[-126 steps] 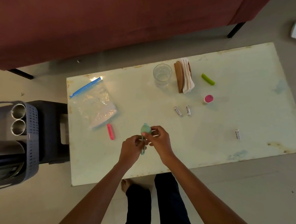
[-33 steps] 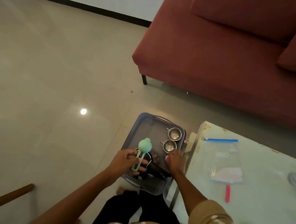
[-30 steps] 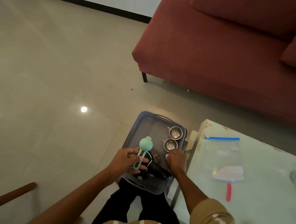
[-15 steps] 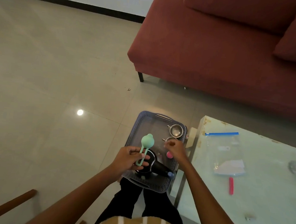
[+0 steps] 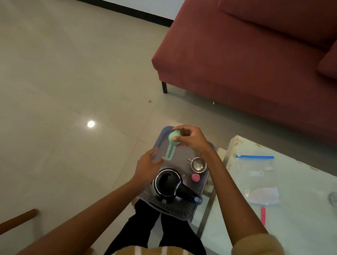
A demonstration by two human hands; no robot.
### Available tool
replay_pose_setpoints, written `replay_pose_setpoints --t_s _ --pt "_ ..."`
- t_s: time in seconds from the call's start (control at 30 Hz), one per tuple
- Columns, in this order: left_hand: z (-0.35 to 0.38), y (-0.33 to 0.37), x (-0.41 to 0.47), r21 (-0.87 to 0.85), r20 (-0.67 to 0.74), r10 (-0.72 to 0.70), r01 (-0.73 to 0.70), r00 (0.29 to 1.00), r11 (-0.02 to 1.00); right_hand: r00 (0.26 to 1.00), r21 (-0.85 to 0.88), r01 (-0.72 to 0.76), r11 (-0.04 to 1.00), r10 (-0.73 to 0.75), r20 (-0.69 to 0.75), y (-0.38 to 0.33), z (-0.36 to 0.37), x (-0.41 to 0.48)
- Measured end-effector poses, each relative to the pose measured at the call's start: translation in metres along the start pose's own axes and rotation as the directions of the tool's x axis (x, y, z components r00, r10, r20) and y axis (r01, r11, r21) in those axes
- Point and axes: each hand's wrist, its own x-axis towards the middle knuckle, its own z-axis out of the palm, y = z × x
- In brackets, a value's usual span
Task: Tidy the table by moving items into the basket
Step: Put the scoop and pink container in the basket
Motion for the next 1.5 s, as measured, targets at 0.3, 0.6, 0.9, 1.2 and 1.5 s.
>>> replay_pose_setpoints --t_s 0.3,0.6,0.9,1.2,1.5 --pt "-0.017 -0.024 -0.002 -0.118 -0.053 0.038 -0.044 0.998 0.992 0.985 -0.787 -0.067 0.614 0.165 0.045 0.091 0.008 0.076" --pt "-0.023 -0.061 0.003 -0.275 -0.061 -0.042 0.024 0.997 0.961 0.972 -0.93 -0.036 0.367 0.229 0.053 0.13 0.0 0.08" --pt "-0.022 -0.069 0.006 -0.326 -0.06 -0.083 0.06 0.995 0.944 0.944 -0.985 0.157 -0.071 0.305 0.129 0.142 0.004 0.075" --pt "-0.014 -0.053 0.002 -0.279 -0.023 -0.08 0.07 0.997 0.958 0.969 -0.994 0.074 0.082 0.23 0.091 0.137 -0.002 0.063" --pt "0.0 -0.032 -0.006 -0.235 0.037 -0.06 0.067 0.998 0.97 0.966 -0.368 -0.118 0.922 0.02 -0.259 0.077 -0.02 0.004"
